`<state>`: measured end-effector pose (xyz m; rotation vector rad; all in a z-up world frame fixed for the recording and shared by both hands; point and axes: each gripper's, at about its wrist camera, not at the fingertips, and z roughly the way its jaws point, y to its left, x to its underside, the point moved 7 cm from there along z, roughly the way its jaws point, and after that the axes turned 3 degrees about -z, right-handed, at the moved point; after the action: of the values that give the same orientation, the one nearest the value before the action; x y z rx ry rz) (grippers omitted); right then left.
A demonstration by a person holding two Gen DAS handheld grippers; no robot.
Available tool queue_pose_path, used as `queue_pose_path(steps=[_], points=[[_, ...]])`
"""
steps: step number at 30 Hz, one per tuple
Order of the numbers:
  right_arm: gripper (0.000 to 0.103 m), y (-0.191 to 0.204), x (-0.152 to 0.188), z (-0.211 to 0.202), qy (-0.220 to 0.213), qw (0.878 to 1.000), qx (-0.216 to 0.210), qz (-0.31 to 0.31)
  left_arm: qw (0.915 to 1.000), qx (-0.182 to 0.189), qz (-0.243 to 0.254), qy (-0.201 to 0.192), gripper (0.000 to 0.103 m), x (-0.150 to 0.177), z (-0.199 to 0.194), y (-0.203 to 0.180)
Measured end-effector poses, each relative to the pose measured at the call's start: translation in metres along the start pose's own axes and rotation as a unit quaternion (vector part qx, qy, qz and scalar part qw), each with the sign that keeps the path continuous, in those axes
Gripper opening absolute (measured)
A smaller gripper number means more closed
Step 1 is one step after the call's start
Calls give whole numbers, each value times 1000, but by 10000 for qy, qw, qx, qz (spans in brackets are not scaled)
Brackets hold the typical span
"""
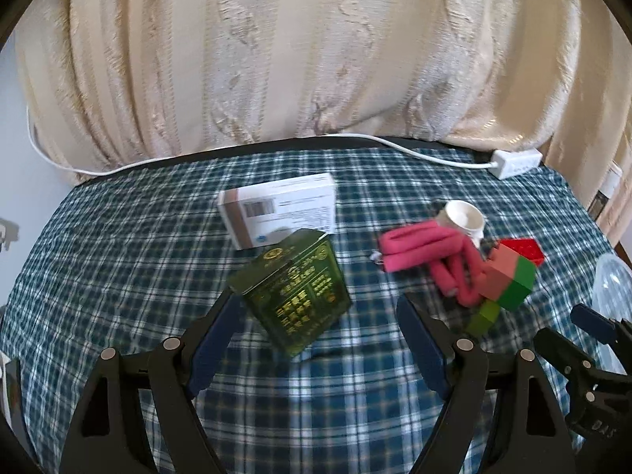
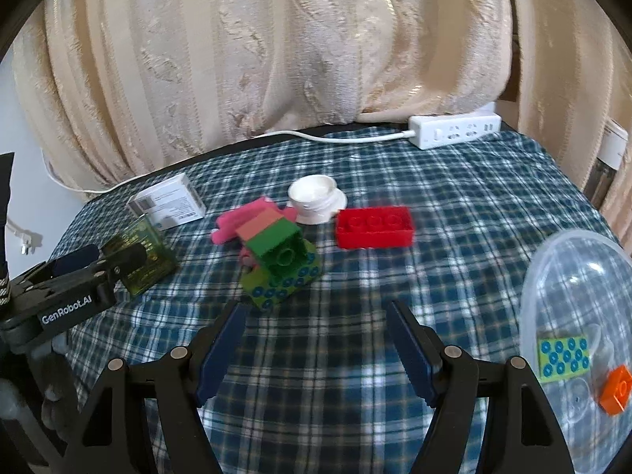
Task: Organize objects
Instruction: 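Move both grippers back toward the remaining objects on the table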
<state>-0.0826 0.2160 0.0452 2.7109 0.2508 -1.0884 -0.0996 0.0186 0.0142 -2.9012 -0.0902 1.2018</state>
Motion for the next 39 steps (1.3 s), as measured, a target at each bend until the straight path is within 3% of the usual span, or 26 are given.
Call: queue_pose_path(steps=[22,27,34,39], points=[[77,23,-36,45,-136,9996,-84,-241,9989,5,-411,226,83,-6,19,34],[68,27,-34,53,-86,9994,-190,-273,9983,-12,-541,210,83,-8,24,45],[66,29,-32,56,-112,9992,-185,-331,9980,-13,-588,245,83,-8,37,53],[51,23,-32,55,-136,9993,-127,-314,9989,54,-451,128,83,-11,43,55]])
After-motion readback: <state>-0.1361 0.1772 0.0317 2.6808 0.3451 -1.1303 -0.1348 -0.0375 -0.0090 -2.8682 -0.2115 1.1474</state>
